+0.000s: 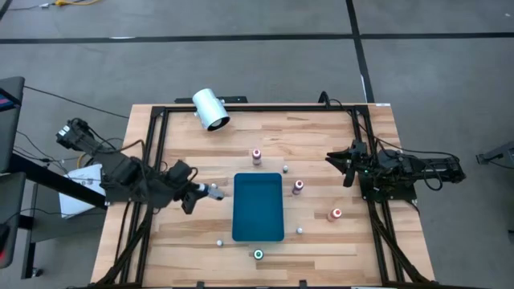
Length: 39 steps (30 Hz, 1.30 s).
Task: Pick & Place food coloring
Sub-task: Put the large black food coloring bottle into the blue bin
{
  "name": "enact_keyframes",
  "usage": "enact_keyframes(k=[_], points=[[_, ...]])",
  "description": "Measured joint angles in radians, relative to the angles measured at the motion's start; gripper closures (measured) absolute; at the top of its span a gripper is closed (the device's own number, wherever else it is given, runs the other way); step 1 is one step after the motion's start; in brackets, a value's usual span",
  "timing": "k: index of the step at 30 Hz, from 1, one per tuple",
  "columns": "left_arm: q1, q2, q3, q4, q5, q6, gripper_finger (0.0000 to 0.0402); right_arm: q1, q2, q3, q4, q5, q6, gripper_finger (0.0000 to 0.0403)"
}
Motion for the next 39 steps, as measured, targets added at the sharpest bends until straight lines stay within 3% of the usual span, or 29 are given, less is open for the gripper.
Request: enact_keyframes(k=[13, 20, 34, 39], points=[[0.131, 0.0, 0.0, 0.247, 0.103, 0.268, 0.0275, 0.0, 0.0, 0.0, 0.0, 0.0, 0.0, 0.031], [0.168, 0.0, 0.0, 0.26, 0.156, 0.289, 0.0274, 0.0, 0.0, 0.0, 0.0, 0.0, 0.0, 0.031], [0.229, 0.007, 0.0, 0.295, 0.165, 0.381, 0.0273, 0.0, 0.0, 0.0, 0.0, 0.0, 0.0, 0.031], [0.288, 0.055, 0.018, 0.271, 0.231, 0.412, 0.0273, 0.0, 0.0, 0.0, -0.001, 0.0, 0.0, 0.031]])
